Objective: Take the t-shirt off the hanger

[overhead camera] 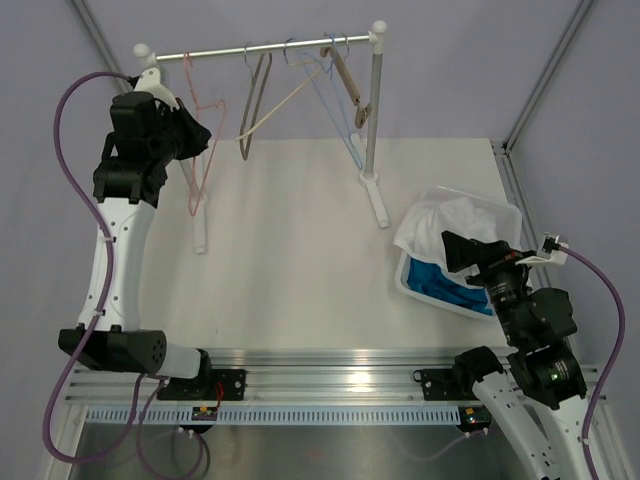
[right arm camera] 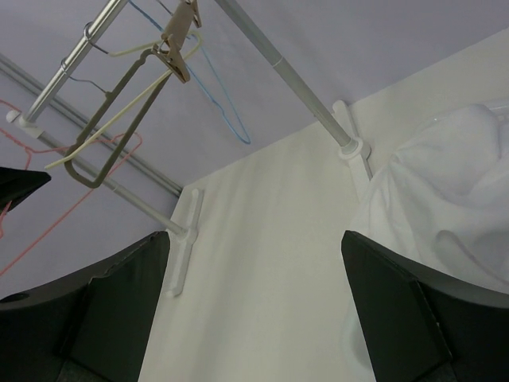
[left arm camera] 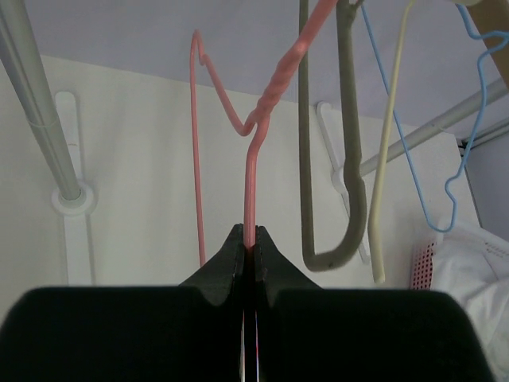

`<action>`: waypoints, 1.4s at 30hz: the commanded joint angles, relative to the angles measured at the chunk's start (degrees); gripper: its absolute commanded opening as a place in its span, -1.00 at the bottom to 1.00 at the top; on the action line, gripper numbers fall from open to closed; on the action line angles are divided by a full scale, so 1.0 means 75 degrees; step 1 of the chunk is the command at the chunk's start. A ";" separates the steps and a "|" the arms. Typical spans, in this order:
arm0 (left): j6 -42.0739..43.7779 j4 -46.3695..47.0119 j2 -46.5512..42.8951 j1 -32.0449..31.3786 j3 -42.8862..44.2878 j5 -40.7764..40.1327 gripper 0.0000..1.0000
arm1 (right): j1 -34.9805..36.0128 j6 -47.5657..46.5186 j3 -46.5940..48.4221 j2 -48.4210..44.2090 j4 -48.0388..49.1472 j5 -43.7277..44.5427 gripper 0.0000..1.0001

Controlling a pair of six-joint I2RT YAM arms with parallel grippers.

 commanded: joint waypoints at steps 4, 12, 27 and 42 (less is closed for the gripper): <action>0.0198 0.0682 0.0809 0.0096 0.1222 0.0133 -1.00 | -0.0014 -0.0269 -0.0059 0.0200 0.0501 -0.0759 0.98; 0.0128 0.0729 0.1945 0.0166 0.2335 0.0448 -1.00 | -0.0003 -0.0187 -0.0235 0.0552 0.0748 -0.1100 0.97; -0.0304 0.1407 0.1995 0.0271 0.1143 0.0285 -0.96 | -0.0014 -0.0152 -0.0212 0.0751 0.0853 -0.1346 0.96; -0.0856 0.2112 0.0190 0.0271 -0.0546 0.0671 0.72 | -0.0002 0.0070 0.0210 0.0622 0.0689 -0.1650 0.98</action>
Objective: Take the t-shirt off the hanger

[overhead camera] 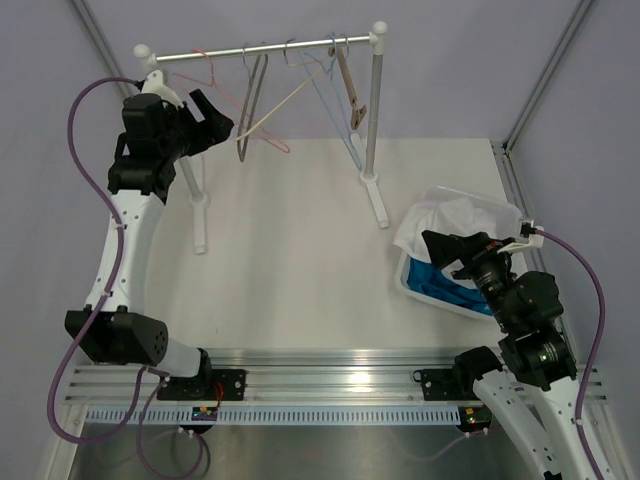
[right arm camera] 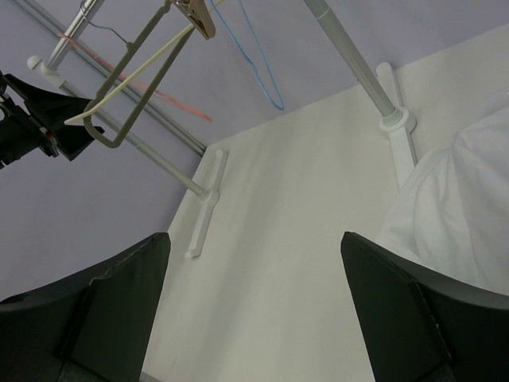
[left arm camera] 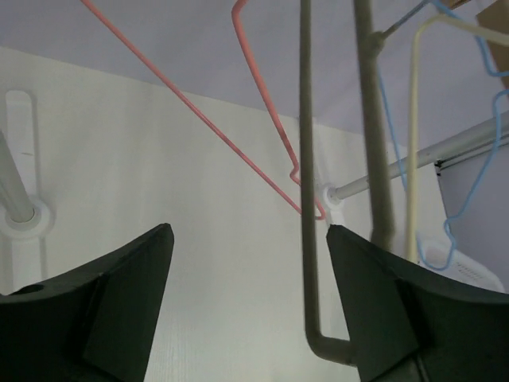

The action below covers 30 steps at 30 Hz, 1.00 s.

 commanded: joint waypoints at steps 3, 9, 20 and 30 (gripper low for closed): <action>-0.0151 0.0670 -0.1238 0.0038 -0.0062 0.0182 0.80 | -0.0003 0.0044 0.0636 0.0069 -0.0004 -0.0523 0.99; -0.0046 0.0681 -0.2771 0.0038 -0.0741 -0.0181 0.98 | -0.0014 0.0231 0.1011 0.0198 0.0089 -0.0699 0.99; 0.0083 0.0705 -0.6487 0.0026 -0.4266 0.1549 0.98 | -0.0002 0.0092 0.1762 0.0397 0.0019 -0.0759 0.99; 0.0702 -0.0173 -0.9418 -0.0195 -0.6706 0.3275 0.98 | -0.0002 0.0139 0.1200 -0.0001 0.0090 0.0062 0.99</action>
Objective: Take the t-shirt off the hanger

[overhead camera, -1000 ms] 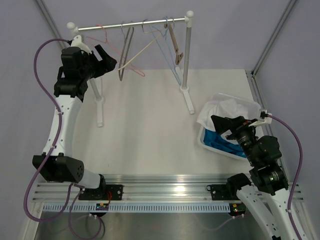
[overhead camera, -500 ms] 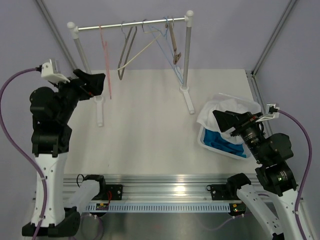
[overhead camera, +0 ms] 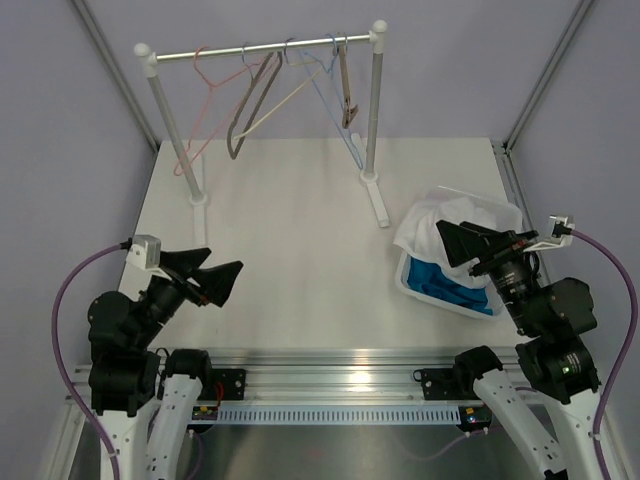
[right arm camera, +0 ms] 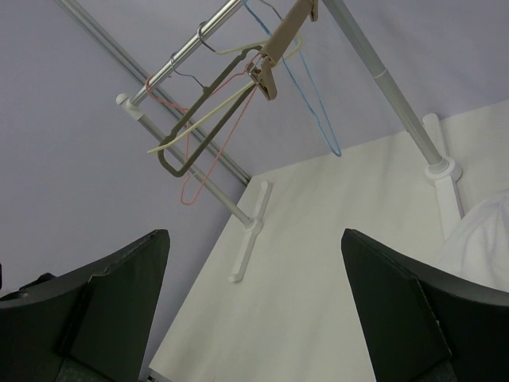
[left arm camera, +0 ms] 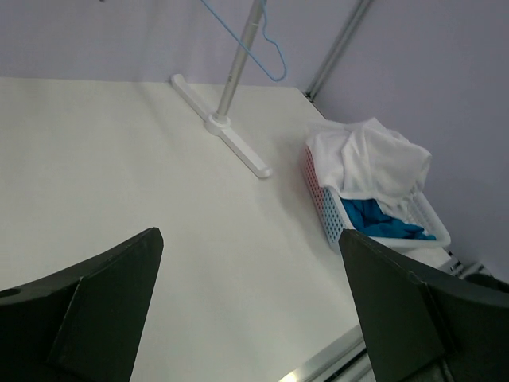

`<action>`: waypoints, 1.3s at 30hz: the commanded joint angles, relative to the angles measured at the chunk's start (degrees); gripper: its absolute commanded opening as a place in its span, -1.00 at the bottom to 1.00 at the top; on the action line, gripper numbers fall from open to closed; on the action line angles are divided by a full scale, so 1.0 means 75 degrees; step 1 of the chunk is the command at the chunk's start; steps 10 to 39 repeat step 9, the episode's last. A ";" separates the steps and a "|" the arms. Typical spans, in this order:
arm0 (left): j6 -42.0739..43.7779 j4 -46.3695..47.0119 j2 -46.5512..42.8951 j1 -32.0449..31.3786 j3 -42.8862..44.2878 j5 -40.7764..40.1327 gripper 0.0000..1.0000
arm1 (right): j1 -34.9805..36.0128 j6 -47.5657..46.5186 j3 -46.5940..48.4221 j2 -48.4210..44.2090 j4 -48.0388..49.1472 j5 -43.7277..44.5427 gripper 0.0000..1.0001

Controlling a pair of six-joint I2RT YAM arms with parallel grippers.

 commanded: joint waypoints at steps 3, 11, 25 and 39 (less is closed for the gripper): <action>0.0705 -0.0738 -0.0688 -0.0196 -0.0433 0.0935 0.98 | -0.0014 -0.0232 -0.0363 -0.0459 -0.0098 0.0649 0.99; 0.0822 -0.0798 -0.0445 -0.0220 -0.0329 0.1170 0.98 | -0.0003 -0.0315 -0.0692 -0.0765 -0.0099 0.1060 0.99; 0.0822 -0.0798 -0.0445 -0.0220 -0.0329 0.1170 0.98 | -0.0003 -0.0315 -0.0692 -0.0765 -0.0099 0.1060 0.99; 0.0822 -0.0798 -0.0445 -0.0220 -0.0329 0.1170 0.98 | -0.0003 -0.0315 -0.0692 -0.0765 -0.0099 0.1060 0.99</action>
